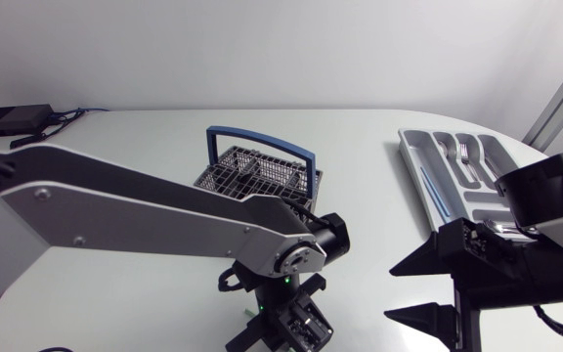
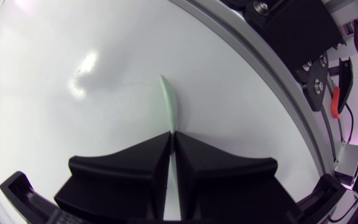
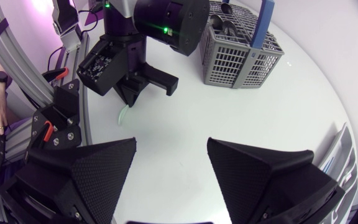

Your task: Unload the cutlery basket into the drawer organizer.

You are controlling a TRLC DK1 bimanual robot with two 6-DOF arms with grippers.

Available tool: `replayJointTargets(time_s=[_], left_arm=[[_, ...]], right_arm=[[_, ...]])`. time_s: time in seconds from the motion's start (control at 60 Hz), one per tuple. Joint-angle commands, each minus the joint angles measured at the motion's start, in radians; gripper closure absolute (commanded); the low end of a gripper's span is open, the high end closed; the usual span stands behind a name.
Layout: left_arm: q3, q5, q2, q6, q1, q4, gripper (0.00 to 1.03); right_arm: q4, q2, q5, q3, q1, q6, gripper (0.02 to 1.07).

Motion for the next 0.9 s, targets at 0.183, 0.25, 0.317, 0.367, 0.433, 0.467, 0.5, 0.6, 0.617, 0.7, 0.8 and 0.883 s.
replayJointTargets(time_s=[0.183,0.25,0.317,0.367,0.433,0.467,0.5,0.6,0.617,0.7,0.8,0.883], left_arm=[[-0.055,-0.028,-0.023,-0.076,0.041,0.006,0.99],[-0.052,-0.011,-0.054,-0.096,0.053,0.006,0.99],[-0.047,0.020,-0.095,-0.123,0.067,0.005,0.99],[-0.042,0.048,-0.130,-0.148,0.078,0.005,0.99],[-0.027,0.106,-0.177,-0.189,0.101,-0.001,0.99],[-0.013,0.138,-0.195,-0.221,0.116,0.002,0.99],[0.000,0.164,-0.203,-0.248,0.128,0.000,0.99],[0.040,0.241,-0.224,-0.335,0.165,0.014,0.99],[0.048,0.255,-0.227,-0.350,0.170,0.017,0.99],[0.060,0.315,-0.249,-0.435,0.197,0.065,0.99],[0.060,0.358,-0.273,-0.524,0.214,0.132,0.99],[0.056,0.387,-0.293,-0.610,0.222,0.198,0.99]], right_arm=[[-0.010,-0.018,-0.009,-0.029,-0.006,-0.022,0.24],[-0.009,-0.019,-0.012,-0.031,-0.006,-0.021,0.24],[-0.006,-0.027,-0.015,-0.032,-0.006,-0.015,0.24],[-0.004,-0.033,-0.015,-0.035,-0.004,-0.010,0.24],[-0.001,-0.042,-0.015,-0.038,-0.003,-0.002,0.24],[-0.001,-0.045,-0.015,-0.038,-0.003,-0.002,0.24],[-0.001,-0.050,-0.015,-0.037,-0.004,-0.002,0.24],[0.002,-0.056,-0.015,-0.027,-0.009,0.005,0.24],[0.003,-0.056,-0.017,-0.024,-0.009,0.008,0.24],[0.016,-0.059,-0.020,-0.023,-0.009,0.019,0.24],[0.036,-0.059,-0.024,-0.018,-0.007,0.033,0.24],[0.051,-0.058,-0.038,-0.011,-0.009,0.044,0.24]])
